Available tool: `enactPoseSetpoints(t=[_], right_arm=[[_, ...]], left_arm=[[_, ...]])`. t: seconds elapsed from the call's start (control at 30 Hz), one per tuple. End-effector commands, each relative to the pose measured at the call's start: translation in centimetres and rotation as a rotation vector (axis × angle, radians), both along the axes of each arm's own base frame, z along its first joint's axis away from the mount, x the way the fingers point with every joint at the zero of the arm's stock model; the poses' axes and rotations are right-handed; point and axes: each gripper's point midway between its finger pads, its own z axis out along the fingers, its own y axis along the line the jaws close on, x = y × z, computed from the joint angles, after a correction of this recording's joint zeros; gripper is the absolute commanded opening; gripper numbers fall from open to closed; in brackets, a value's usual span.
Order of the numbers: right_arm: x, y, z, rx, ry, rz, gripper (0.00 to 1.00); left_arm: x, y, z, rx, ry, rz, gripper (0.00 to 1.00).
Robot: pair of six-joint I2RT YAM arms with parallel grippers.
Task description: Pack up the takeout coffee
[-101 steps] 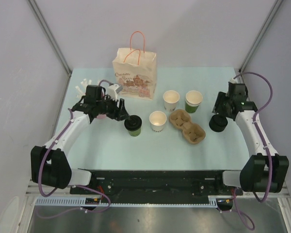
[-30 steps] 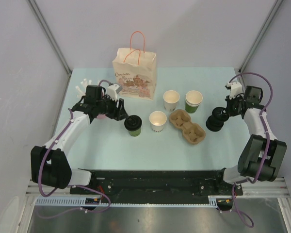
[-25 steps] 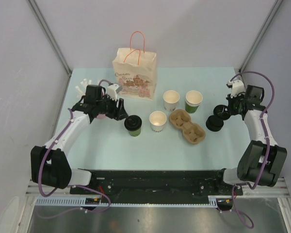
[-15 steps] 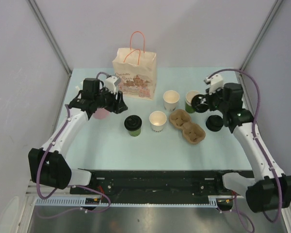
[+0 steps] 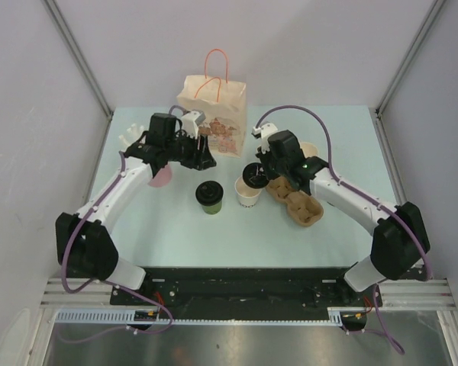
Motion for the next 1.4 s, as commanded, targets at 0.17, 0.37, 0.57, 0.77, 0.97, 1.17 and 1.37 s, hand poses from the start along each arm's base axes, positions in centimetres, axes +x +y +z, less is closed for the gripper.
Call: enactPoseSetpoints(t=[0.17,0.37,0.57,0.77,0.97,1.17,1.37], right_arm=[[0.2,1.8,2.1,-0.003,-0.031,-0.076,0.00],[-0.4,2.6,0.3,-0.023,0.025,-0.054,0.00],[-0.7,3.0,-1.4,-0.055,0.063,-0.043,0.00],[-0.8,3.8,-1.7,-0.052,0.060,-0.026,0.00],[-1.5,4.2,-0.8,-0.044,0.045,-0.015,0.00],[-1.7,4.2,-2.2,-0.078,0.071,-0.012,0.00],[-1.6,4.5,-2.7,-0.075,0.079,-0.015,0.00]], left_arm=[[0.4,-2.0,-0.7,-0.001,0.045,0.006,0.54],[0.2,-2.5,-1.5,0.009,0.062,-0.007,0.54],[-0.1,-3.1,-1.9,0.020,0.067,-0.023,0.54],[-0.3,-3.1,-1.7,0.018,0.060,-0.032,0.54],[-0.4,-3.0,-1.9,0.021,0.064,-0.031,0.54],[-0.7,-3.5,-2.2,0.022,0.069,-0.044,0.54],[-1.4,-5.3,-3.4,0.040,0.095,-0.091,0.46]])
